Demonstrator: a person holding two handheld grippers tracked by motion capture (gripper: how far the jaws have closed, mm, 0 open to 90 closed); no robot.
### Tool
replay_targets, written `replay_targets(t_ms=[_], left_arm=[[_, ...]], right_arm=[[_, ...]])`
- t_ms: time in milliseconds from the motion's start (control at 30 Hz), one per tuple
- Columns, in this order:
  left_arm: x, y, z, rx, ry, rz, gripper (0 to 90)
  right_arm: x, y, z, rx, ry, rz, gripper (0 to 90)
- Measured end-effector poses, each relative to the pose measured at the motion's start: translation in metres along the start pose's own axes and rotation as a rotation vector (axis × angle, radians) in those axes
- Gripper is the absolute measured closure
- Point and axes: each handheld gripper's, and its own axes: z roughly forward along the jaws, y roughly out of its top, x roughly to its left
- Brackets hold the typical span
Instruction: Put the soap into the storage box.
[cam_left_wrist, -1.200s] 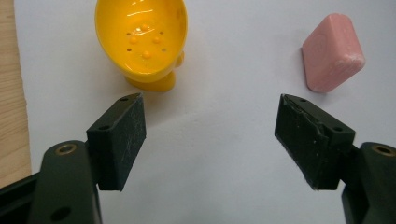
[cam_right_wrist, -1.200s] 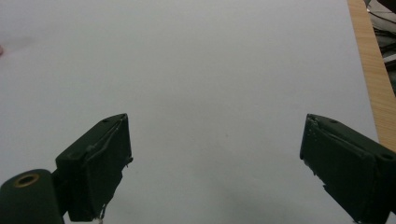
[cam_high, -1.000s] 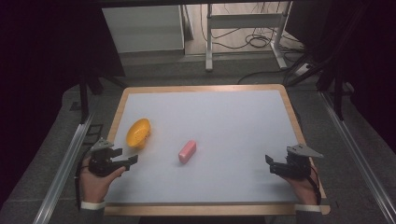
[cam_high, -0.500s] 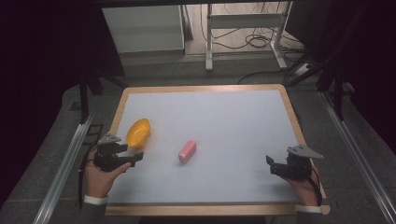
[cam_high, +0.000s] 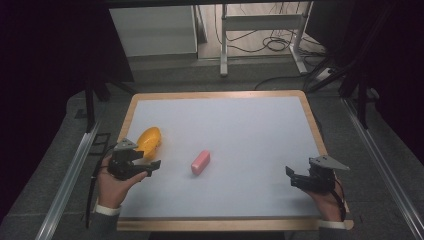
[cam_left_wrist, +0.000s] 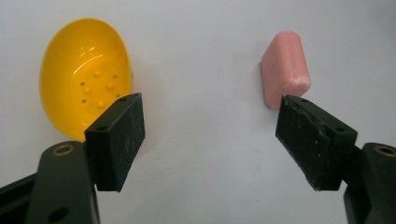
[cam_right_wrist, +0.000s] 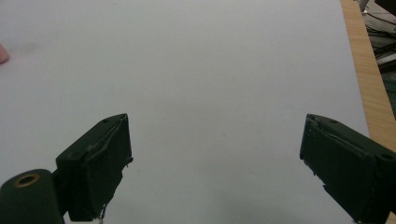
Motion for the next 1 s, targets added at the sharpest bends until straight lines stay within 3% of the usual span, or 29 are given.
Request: replay_targets(t_ms=[200,367,1000], left_arm=[[-0.006,0.006,0.005,0.017,-0.006,0.028,24.2],[-0.013,0.011,0.008,0.026,-0.007,0.052,24.1],[-0.034,0.028,0.028,0.087,-0.034,0.124,24.0]], right_arm=[[-0.001,-0.001,0.001,0.007,-0.007,0.005,8.7],[-0.001,0.000,-0.001,-0.006,0.025,0.036,8.7],[-0.003,-0.002,0.002,0.007,0.002,0.022,9.0]])
